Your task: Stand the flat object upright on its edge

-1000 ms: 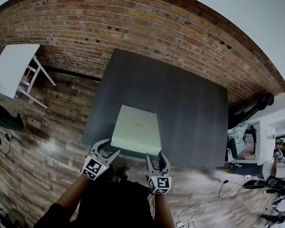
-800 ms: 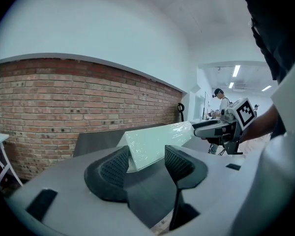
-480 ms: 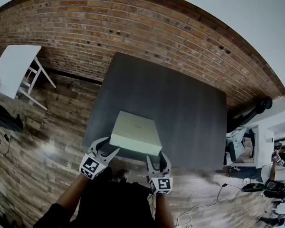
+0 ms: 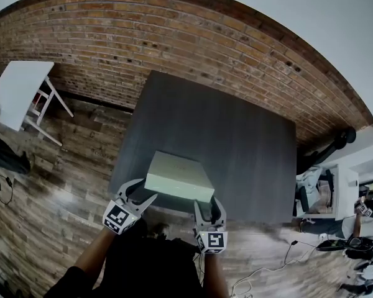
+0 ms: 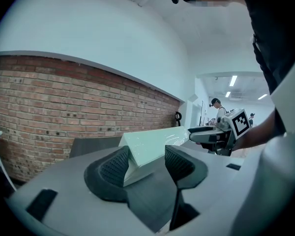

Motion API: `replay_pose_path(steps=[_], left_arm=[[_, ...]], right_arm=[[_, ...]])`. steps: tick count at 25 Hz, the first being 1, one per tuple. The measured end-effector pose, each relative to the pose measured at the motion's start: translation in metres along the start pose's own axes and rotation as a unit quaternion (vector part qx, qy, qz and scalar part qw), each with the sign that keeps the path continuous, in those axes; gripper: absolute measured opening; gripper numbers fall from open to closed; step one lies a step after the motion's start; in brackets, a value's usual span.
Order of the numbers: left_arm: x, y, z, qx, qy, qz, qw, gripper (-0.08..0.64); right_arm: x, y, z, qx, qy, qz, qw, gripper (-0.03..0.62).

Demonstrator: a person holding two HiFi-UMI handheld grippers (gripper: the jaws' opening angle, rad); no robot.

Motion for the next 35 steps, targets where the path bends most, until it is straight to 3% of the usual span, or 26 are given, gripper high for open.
replay_pose_path(steps=[9,35], left_arm=[[0.001,-0.006,-0.005,-0.012,-0.022,-0.004,0.9997,0.221],[0.017,-0.047,-0.054,0.029,0.031,-0.005,0.9991,0.212]], right_arm=[[-0.005,-0.003,-0.002,-0.002,0.005,-0.002,1.000,0.238],[-0.019,-0.063,-0.017,-0.072,0.022,-0.033,0.997,0.233]])
Point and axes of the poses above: the fingertips, and each gripper's own axes: x backward along the fingers, z to its right, y out of its underside, the point moved 9 cm from there along x, backward along the fingers, and after that the axes turned 11 degrees about -z, right-handed, at the moved point
